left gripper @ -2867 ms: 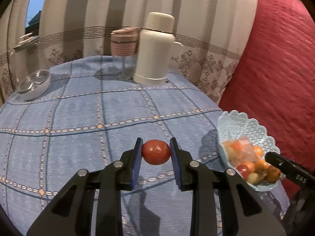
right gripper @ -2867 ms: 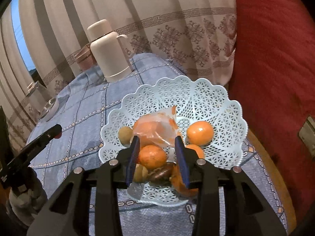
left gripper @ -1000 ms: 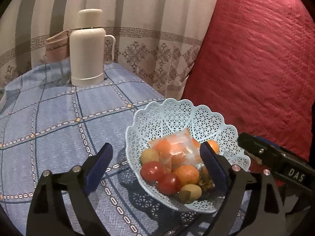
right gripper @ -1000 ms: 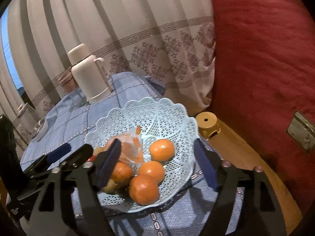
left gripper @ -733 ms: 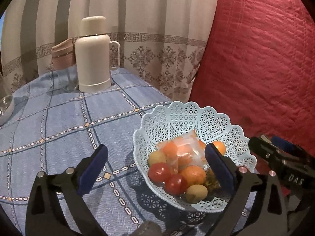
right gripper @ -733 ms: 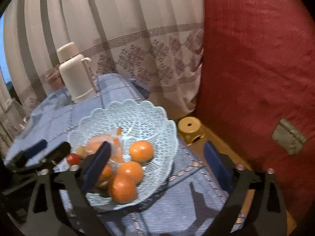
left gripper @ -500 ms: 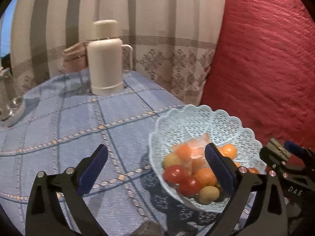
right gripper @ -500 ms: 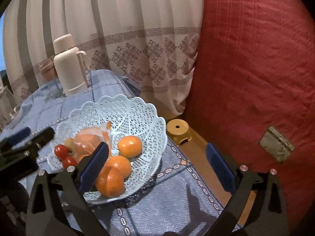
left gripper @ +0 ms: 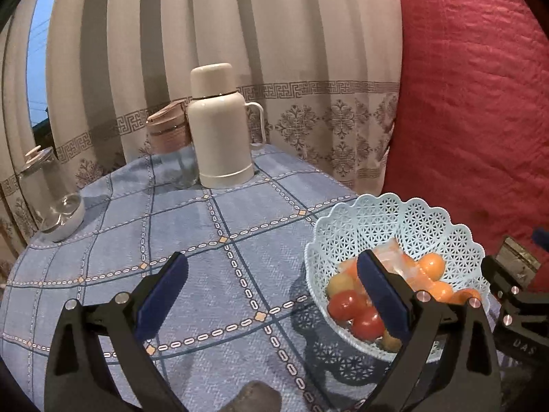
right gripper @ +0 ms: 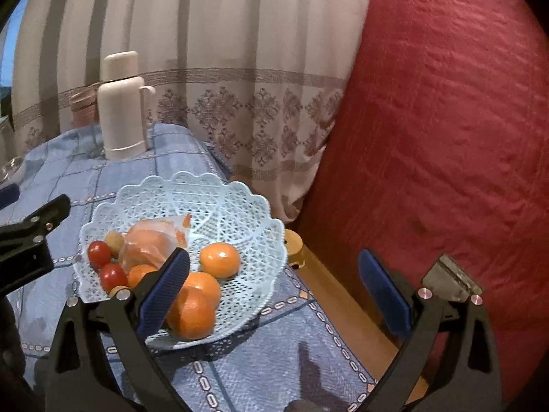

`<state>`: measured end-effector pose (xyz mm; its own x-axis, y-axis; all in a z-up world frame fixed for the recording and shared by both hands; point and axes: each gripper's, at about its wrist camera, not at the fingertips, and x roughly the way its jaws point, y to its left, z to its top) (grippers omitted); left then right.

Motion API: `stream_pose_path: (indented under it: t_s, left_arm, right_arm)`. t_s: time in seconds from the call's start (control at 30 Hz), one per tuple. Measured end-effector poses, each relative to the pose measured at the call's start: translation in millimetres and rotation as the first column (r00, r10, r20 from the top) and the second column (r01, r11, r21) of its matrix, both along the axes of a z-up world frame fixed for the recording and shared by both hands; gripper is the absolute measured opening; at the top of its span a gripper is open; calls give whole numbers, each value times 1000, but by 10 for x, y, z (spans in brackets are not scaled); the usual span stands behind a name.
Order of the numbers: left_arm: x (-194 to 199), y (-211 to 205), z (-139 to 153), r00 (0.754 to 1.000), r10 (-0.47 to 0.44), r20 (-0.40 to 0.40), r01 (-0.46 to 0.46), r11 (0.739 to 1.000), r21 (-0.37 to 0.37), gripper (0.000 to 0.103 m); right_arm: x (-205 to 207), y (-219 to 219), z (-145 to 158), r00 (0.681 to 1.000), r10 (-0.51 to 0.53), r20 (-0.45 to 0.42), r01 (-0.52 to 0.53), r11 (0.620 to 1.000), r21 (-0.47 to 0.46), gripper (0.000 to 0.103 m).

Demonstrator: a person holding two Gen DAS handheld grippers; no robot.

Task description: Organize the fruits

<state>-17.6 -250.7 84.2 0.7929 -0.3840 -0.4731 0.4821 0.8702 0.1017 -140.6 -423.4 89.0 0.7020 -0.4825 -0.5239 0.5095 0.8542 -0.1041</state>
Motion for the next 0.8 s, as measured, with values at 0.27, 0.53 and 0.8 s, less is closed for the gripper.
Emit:
stream_pose_path:
  t_s: [0.27,0.53,0.8]
  left_arm:
    - [26,12,-45,1000,3,-16,-3,1000,19,98]
    - [30,-8,-74,1000,-3,-18,4,1000,29,98]
    - [44,-32,-103,1000,6,-26,-5,999,47,98]
  right_arm:
    - [33,61,-12,1000,13,-8,-13,1000,-27,100]
    - [74,94,-62,999,31,-22,-32,999,-16,100]
    - [98,99,-90,999,33,-29,-33,999,-9,100]
